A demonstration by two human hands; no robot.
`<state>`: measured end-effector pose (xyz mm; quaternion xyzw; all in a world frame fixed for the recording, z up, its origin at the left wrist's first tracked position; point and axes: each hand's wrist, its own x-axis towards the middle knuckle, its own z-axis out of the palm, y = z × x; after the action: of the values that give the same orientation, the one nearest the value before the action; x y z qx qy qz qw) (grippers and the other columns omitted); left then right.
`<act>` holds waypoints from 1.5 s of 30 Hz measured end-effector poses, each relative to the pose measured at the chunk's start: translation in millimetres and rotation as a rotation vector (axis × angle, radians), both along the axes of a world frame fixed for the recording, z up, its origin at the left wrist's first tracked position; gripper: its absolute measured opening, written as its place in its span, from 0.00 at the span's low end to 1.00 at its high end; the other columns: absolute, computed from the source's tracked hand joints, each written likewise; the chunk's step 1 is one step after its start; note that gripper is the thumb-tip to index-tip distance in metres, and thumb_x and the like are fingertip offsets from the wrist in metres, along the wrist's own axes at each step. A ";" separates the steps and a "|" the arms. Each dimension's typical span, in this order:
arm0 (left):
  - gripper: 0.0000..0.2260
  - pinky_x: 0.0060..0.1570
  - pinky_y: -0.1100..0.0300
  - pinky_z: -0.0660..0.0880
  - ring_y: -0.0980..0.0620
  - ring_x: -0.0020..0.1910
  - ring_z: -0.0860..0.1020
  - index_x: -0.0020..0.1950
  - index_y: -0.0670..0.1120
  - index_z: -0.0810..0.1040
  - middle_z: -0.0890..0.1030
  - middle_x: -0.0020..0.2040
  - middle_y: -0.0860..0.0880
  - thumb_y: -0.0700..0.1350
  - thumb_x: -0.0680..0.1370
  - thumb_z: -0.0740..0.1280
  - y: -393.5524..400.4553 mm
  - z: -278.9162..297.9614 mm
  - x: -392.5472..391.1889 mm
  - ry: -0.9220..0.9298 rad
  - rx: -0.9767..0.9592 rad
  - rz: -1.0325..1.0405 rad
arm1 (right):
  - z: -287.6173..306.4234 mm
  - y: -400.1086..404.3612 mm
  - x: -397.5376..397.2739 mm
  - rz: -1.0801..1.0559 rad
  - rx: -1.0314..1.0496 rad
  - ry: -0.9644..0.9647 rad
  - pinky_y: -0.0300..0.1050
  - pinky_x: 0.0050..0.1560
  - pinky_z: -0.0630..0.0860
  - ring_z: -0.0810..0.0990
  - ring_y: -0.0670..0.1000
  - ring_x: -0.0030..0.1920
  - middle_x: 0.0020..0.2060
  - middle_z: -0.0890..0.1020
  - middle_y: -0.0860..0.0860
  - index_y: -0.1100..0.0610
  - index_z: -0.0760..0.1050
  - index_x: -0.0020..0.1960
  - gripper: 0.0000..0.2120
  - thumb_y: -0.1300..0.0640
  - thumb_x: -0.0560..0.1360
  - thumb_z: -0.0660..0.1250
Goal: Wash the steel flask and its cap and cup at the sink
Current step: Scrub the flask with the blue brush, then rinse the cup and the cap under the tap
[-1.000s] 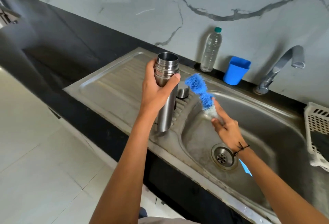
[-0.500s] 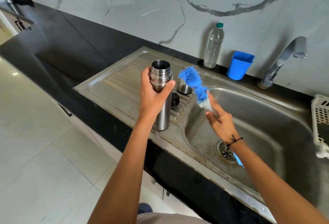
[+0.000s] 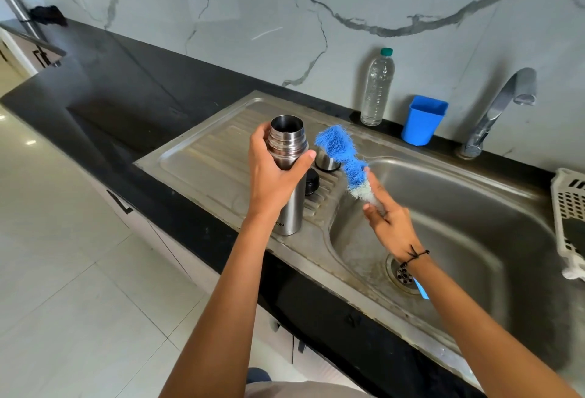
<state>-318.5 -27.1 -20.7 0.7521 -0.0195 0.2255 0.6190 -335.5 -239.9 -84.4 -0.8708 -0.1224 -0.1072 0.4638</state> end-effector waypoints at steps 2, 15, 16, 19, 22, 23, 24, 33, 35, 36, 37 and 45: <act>0.37 0.55 0.65 0.74 0.54 0.60 0.73 0.71 0.50 0.60 0.69 0.65 0.49 0.49 0.69 0.76 1.6 3.9 -1.2 -0.037 0.012 0.007 | -0.2 -1.2 -0.7 0.003 -0.001 0.001 0.29 0.32 0.73 0.67 0.48 0.28 0.68 0.72 0.54 0.36 0.51 0.70 0.29 0.60 0.80 0.60; 0.29 0.61 0.52 0.70 0.47 0.59 0.69 0.64 0.36 0.68 0.66 0.59 0.49 0.50 0.70 0.70 -42.1 74.4 -5.7 -0.566 0.328 0.112 | 6.8 -27.9 -0.2 -0.065 -0.023 -0.033 0.45 0.47 0.77 0.74 0.51 0.33 0.62 0.77 0.43 0.39 0.53 0.72 0.29 0.59 0.79 0.60; 0.28 0.61 0.53 0.70 0.47 0.58 0.69 0.64 0.36 0.69 0.66 0.58 0.49 0.50 0.70 0.69 -52.0 71.4 -3.7 -0.562 0.321 0.080 | 9.0 -31.6 0.6 -0.082 -0.034 -0.042 0.46 0.48 0.76 0.74 0.54 0.33 0.64 0.76 0.45 0.39 0.53 0.72 0.29 0.59 0.79 0.61; 0.25 0.60 0.55 0.69 0.48 0.58 0.69 0.63 0.37 0.70 0.67 0.57 0.50 0.49 0.71 0.67 -84.0 52.4 5.9 -0.498 0.292 -0.030 | 20.8 -47.8 7.0 -0.175 -0.106 0.004 0.45 0.47 0.76 0.77 0.56 0.33 0.58 0.80 0.57 0.37 0.52 0.72 0.32 0.62 0.79 0.61; 0.23 0.61 0.60 0.67 0.49 0.58 0.70 0.62 0.40 0.72 0.70 0.57 0.49 0.51 0.71 0.65 -115.4 29.8 23.1 -0.363 0.215 -0.131 | 47.4 -67.1 21.7 -0.242 -0.275 0.100 0.50 0.52 0.76 0.80 0.59 0.45 0.55 0.81 0.60 0.36 0.49 0.73 0.35 0.62 0.77 0.61; 0.24 0.61 0.60 0.67 0.49 0.58 0.70 0.62 0.40 0.72 0.71 0.56 0.49 0.52 0.71 0.65 -125.2 24.2 30.7 -0.307 0.178 -0.156 | 60.4 -72.8 28.3 -0.254 -0.360 0.123 0.50 0.51 0.75 0.80 0.60 0.47 0.54 0.81 0.61 0.37 0.49 0.73 0.35 0.62 0.77 0.61; 0.24 0.61 0.60 0.67 0.49 0.59 0.71 0.61 0.42 0.73 0.71 0.56 0.51 0.54 0.71 0.64 -133.1 19.9 38.2 -0.252 0.139 -0.174 | 74.4 -76.9 35.1 -0.265 -0.448 0.139 0.50 0.50 0.74 0.79 0.62 0.49 0.53 0.81 0.62 0.39 0.49 0.75 0.35 0.62 0.77 0.61; 0.13 0.58 0.58 0.72 0.50 0.56 0.74 0.53 0.56 0.71 0.74 0.58 0.48 0.53 0.69 0.65 -188.7 7.4 108.1 0.145 -0.187 -0.350 | 192.0 -94.1 131.3 -0.390 -1.246 0.177 0.48 0.46 0.70 0.78 0.61 0.55 0.57 0.77 0.58 0.49 0.55 0.75 0.27 0.59 0.77 0.56; 0.11 0.57 0.57 0.73 0.49 0.56 0.74 0.50 0.57 0.71 0.75 0.57 0.47 0.54 0.69 0.65 -195.8 4.0 114.9 0.167 -0.208 -0.367 | 201.6 -95.8 158.3 -0.419 -1.385 0.236 0.48 0.45 0.71 0.78 0.59 0.54 0.56 0.78 0.56 0.53 0.63 0.71 0.22 0.59 0.77 0.56; 0.12 0.57 0.56 0.73 0.49 0.55 0.75 0.49 0.58 0.72 0.75 0.57 0.47 0.56 0.67 0.65 -198.6 2.6 118.1 0.173 -0.218 -0.375 | 205.2 -96.3 170.2 -0.433 -1.452 0.273 0.48 0.46 0.73 0.79 0.58 0.53 0.55 0.78 0.55 0.54 0.67 0.69 0.20 0.59 0.77 0.57; 0.13 0.56 0.57 0.73 0.49 0.54 0.75 0.49 0.58 0.72 0.76 0.56 0.46 0.58 0.66 0.64 -201.0 0.6 121.6 0.179 -0.227 -0.380 | 207.3 -96.4 181.5 -0.438 -1.513 0.314 0.48 0.46 0.74 0.79 0.57 0.51 0.53 0.79 0.54 0.55 0.71 0.66 0.18 0.58 0.77 0.58; 0.09 0.48 0.70 0.70 0.53 0.53 0.75 0.49 0.56 0.73 0.76 0.56 0.47 0.53 0.69 0.64 -211.0 -18.4 131.6 0.286 -0.305 -0.417 | 186.1 -106.7 248.3 -0.313 -1.726 0.496 0.50 0.51 0.75 0.81 0.57 0.48 0.50 0.80 0.54 0.57 0.74 0.60 0.14 0.57 0.75 0.60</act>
<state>-186.9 -238.1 -39.1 0.6541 -0.0521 -0.0145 0.7545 -87.2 -346.6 101.7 -0.9202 0.0628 0.1500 -0.3560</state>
